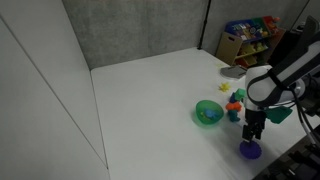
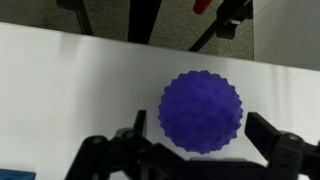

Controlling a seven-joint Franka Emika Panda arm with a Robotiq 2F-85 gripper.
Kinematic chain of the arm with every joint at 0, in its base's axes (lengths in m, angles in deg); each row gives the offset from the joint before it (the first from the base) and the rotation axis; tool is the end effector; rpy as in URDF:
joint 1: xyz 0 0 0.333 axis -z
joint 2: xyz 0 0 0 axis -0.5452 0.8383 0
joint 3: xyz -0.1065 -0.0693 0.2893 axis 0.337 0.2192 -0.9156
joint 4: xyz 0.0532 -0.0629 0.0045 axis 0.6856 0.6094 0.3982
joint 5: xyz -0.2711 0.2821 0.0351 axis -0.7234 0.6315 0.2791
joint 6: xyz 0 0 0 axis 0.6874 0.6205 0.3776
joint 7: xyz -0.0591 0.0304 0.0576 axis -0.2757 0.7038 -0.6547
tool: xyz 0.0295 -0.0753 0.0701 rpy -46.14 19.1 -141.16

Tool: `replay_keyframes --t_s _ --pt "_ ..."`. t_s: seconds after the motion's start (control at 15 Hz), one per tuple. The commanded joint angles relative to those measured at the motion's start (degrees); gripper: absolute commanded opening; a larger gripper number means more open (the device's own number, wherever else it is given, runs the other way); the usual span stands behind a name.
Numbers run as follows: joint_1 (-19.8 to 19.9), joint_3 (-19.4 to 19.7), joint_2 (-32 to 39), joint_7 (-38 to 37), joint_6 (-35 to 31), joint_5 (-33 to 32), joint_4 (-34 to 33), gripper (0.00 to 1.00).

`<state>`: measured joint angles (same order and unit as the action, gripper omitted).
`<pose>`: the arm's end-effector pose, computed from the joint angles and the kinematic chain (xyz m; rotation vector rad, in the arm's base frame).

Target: Remove the orange object from the bowl and put the blue object inside

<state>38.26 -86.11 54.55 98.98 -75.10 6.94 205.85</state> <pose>0.4169 -0.0026 0.0678 -2.8746 -0.1109 0.7508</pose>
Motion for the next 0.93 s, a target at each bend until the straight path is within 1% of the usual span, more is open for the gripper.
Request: replay_keyframes --t_s 0.0,0.33,0.4,0.47,0.53,0.6,0.67,0.73,0.8,0.87 --pt "1.3 -1.5 0.8 2.2 -3.0 1.2 1.3 1.00" --pt "1.5 -2.4 1.8 2.6 -6.4 0.7 2.4 1.00" --pt "1.6 -2.5 1.8 2.7 -6.5 0.6 2.4 0.75" --pt "1.7 -2.5 1.8 2.8 -6.9 0.5 2.5 0.74" --pt "1.8 -2.6 1.8 2.8 -6.9 0.4 2.5 0.66" --pt "1.9 -2.6 1.5 2.9 -6.7 0.5 2.4 0.61" --pt "2.2 -2.9 1.2 3.1 -6.1 0.7 2.4 0.60" --pt "2.4 -3.1 0.7 3.3 -5.7 0.8 2.5 0.57" --pt "2.6 -3.4 0.1 3.7 -5.3 1.0 2.6 0.56" --pt "2.9 -3.7 -0.7 4.0 -4.5 1.2 2.6 0.54"
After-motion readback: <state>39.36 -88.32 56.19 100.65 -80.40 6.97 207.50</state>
